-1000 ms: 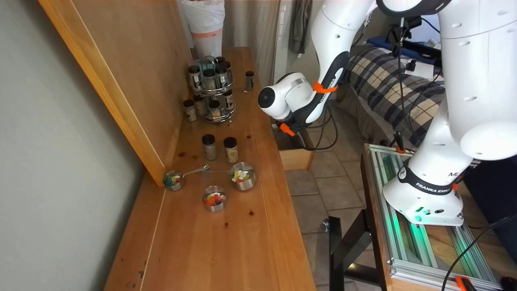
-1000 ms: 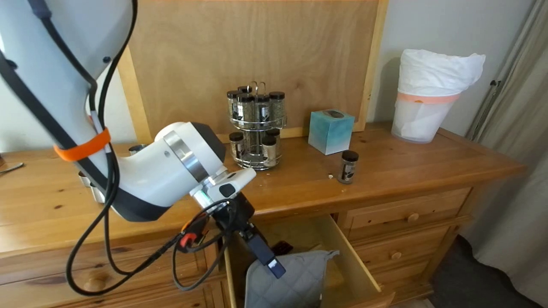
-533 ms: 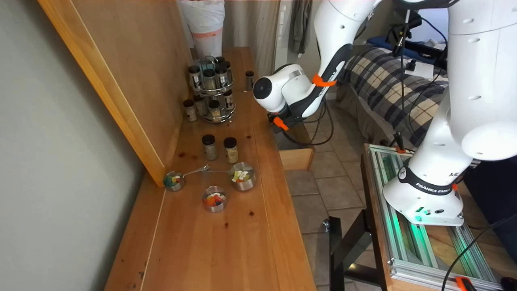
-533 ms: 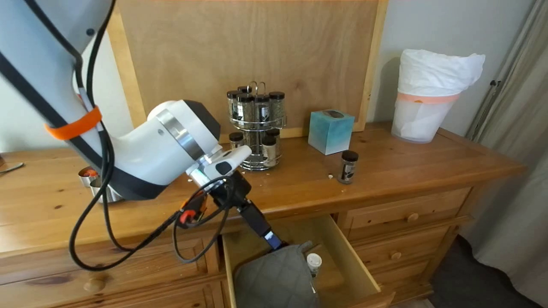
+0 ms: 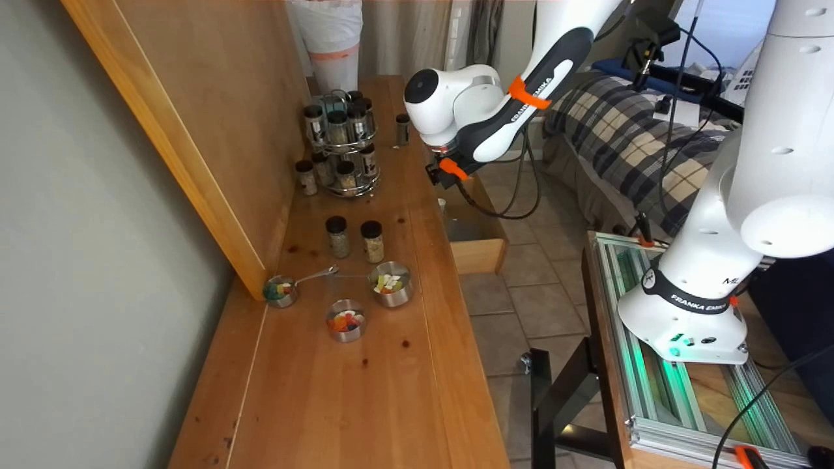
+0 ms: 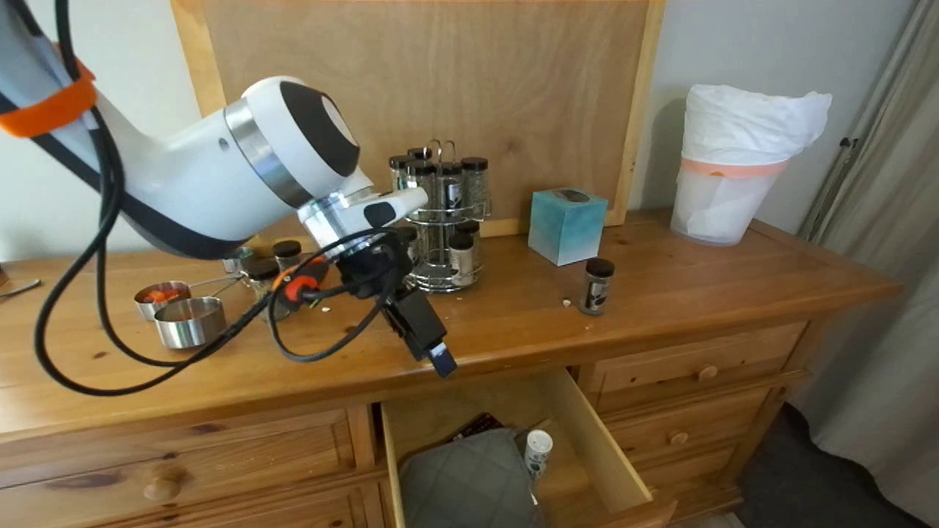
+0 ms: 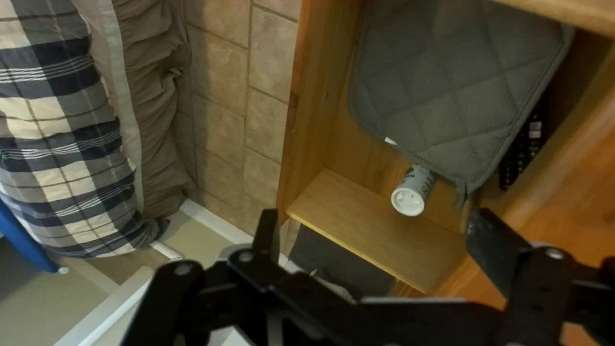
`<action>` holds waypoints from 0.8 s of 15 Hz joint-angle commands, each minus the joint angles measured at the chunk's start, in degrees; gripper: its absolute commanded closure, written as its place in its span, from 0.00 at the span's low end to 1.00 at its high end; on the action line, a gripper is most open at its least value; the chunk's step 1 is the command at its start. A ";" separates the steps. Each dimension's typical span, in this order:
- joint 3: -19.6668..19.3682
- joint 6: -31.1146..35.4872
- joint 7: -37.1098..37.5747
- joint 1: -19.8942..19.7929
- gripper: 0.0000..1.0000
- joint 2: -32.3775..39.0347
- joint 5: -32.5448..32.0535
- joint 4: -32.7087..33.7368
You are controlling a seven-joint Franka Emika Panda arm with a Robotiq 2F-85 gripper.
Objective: Pick up the gray oven mat and put it in the open drawer
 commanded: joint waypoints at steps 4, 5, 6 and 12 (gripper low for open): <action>6.82 -3.98 -28.09 -6.30 0.00 -14.17 13.14 -8.45; 7.09 -3.86 -32.29 -6.53 0.00 -16.06 15.09 -9.42; 7.05 -3.84 -36.54 -6.46 0.00 -17.56 17.21 -10.09; 0.48 -9.61 -62.02 0.06 0.00 -28.78 31.10 -12.95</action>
